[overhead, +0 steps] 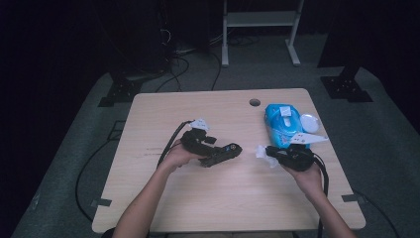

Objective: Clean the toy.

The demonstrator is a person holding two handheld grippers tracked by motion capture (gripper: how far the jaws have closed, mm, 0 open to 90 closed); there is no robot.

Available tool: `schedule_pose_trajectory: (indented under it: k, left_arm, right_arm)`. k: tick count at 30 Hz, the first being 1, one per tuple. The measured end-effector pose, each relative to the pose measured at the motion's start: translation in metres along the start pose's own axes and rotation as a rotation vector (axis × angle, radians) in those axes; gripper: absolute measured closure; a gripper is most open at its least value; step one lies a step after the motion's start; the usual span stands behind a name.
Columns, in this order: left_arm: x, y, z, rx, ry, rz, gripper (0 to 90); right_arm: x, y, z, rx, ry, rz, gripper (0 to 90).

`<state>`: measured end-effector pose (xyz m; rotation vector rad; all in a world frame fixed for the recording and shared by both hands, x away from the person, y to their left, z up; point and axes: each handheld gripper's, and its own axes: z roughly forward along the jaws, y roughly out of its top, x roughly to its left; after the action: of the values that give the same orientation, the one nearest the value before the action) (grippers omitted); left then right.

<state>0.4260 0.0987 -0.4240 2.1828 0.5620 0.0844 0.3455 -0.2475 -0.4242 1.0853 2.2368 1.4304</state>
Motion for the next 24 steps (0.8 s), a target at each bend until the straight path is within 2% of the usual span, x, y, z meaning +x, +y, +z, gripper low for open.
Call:
schedule_pose_trajectory:
  k: [5,8,12,15,21,23,24]
  left_arm:
    - [-0.014,-0.001,0.002,0.007,0.013,0.057,43.2]
    - [-0.022,-0.002,0.003,0.001,0.039,0.098,42.3]
    - [-0.032,-0.006,0.005,-0.002,0.062,0.12,40.7]
    - [-0.041,-0.009,0.009,0.02,0.088,0.161,39.7]
    - [-0.056,-0.019,0.026,0.093,0.104,0.227,36.5]
    - [-0.057,-0.021,0.028,0.092,0.125,0.235,39.2]
    - [-0.056,-0.021,0.028,0.089,0.114,0.219,39.0]
  right_arm:
    - [-0.001,-0.007,-0.005,0.019,-0.007,0.0,82.3]
    - [-0.003,-0.011,-0.008,0.028,-0.018,-0.013,82.3]
    - [-0.006,-0.019,-0.014,0.055,-0.032,-0.02,82.2]
    - [-0.008,-0.027,-0.019,0.063,-0.036,-0.031,81.8]
    - [-0.015,-0.041,-0.03,0.088,-0.041,-0.022,81.6]
    - [-0.018,-0.046,-0.031,0.102,-0.04,-0.023,81.4]
    - [-0.019,-0.048,-0.031,0.112,-0.037,-0.015,81.1]
